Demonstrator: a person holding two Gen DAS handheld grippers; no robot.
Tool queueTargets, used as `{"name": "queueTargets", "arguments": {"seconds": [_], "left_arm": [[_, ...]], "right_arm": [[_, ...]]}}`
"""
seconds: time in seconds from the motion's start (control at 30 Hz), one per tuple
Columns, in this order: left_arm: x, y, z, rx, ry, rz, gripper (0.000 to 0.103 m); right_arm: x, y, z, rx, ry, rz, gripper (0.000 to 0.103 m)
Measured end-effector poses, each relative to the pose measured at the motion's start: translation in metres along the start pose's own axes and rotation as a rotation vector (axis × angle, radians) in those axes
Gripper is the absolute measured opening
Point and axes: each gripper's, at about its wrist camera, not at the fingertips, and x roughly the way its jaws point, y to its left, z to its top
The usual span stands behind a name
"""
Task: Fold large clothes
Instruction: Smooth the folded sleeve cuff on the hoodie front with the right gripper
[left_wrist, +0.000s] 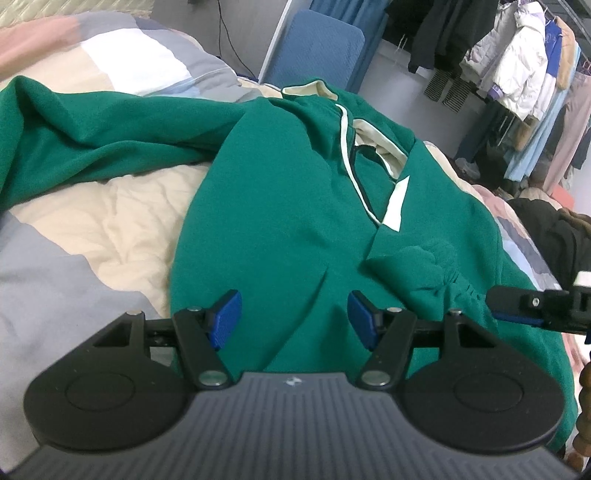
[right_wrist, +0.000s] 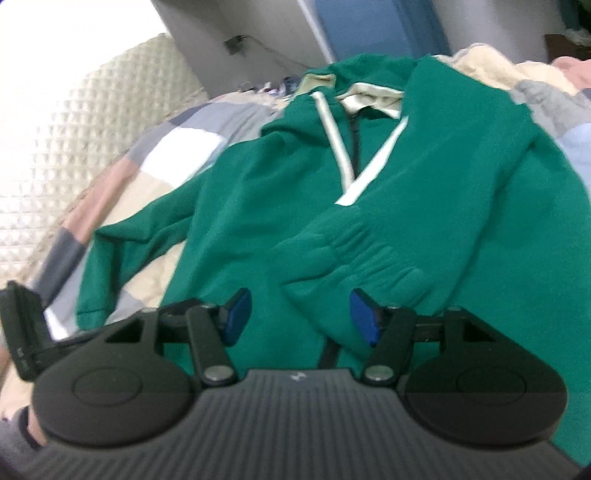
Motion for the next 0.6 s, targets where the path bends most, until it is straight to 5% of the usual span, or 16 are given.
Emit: {"name": "queueTargets", "arguments": {"seconds": [0.13,0.4,0.6], "left_arm": [[0.001,-0.002,-0.001,0.015,0.003,0.001,0.069],[0.002,-0.003,-0.002,0.019,0.005,-0.002,0.069],[0.002,-0.007,-0.004,0.04,0.007,0.009,0.069]], "right_arm": [[-0.003,-0.014,-0.003,0.07,0.012,-0.09,0.062],[0.01,-0.028,-0.007,0.165,0.028,-0.032,0.064],[0.026,-0.029,-0.007,0.141,0.071,-0.103,0.058]]}}
